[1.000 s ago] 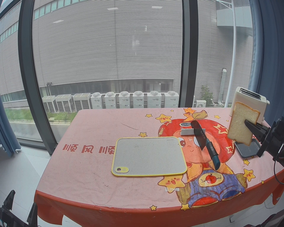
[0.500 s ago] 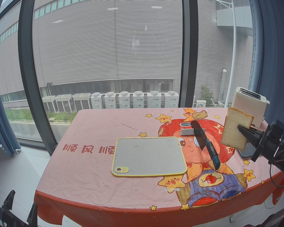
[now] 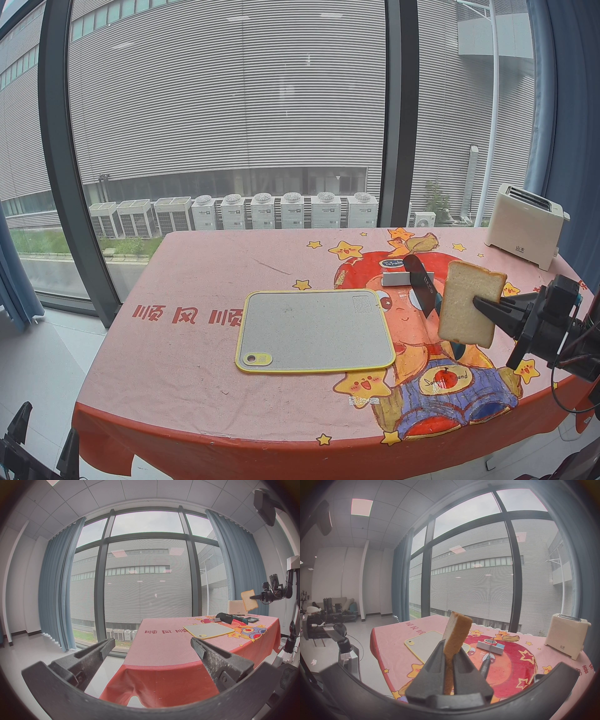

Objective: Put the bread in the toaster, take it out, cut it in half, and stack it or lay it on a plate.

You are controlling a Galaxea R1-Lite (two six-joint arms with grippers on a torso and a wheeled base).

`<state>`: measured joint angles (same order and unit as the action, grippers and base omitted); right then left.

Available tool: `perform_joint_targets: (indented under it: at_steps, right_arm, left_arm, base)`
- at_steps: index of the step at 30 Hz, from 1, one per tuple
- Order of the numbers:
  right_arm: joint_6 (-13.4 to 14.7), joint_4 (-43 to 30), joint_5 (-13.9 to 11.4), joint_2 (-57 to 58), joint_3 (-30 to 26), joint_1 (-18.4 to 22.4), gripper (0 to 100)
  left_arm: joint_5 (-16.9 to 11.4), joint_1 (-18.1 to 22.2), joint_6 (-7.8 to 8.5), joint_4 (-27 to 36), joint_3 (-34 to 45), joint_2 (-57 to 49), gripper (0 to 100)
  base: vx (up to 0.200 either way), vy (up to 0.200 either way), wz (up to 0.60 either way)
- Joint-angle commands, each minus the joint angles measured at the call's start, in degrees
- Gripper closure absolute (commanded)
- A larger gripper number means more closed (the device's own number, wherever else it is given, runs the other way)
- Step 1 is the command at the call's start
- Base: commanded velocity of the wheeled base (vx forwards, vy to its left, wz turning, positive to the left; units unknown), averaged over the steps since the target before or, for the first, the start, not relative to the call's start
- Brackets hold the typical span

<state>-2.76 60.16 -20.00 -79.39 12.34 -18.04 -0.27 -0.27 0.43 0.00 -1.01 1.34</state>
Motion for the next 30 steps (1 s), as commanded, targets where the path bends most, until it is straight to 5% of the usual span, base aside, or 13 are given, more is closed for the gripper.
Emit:
perform_joint_targets:
  at_steps: [1,15,17,26,30]
  right_arm:
    - [0.03,0.04,0.05,-0.95,-0.47,-2.17,100]
    - [0.38,0.13,3.13,-3.32,-1.44,-8.24,100]
    - [2.58,0.13,3.66,-4.02,-1.79,-11.66,100]
    - [6.80,0.22,4.36,-5.08,-1.53,-14.92,100]
    - [10.93,0.22,4.36,-5.17,-1.00,-16.32,100]
  left_arm:
    - [0.00,-0.08,0.10,0.00,0.92,0.07,0]
    - [-0.08,-0.08,0.10,0.00,0.92,0.07,0]
    - [-0.08,-0.08,0.10,0.00,0.92,0.07,0]
    - [-0.08,-0.08,0.10,0.00,0.92,0.07,0]
    - [-0.08,-0.08,0.10,0.00,0.92,0.07,0]
  base:
    - [0.000,0.000,0.00]
    - [0.000,0.000,0.00]
    - [0.000,0.000,0.00]
    - [0.000,0.000,0.00]
    - [0.000,0.000,0.00]
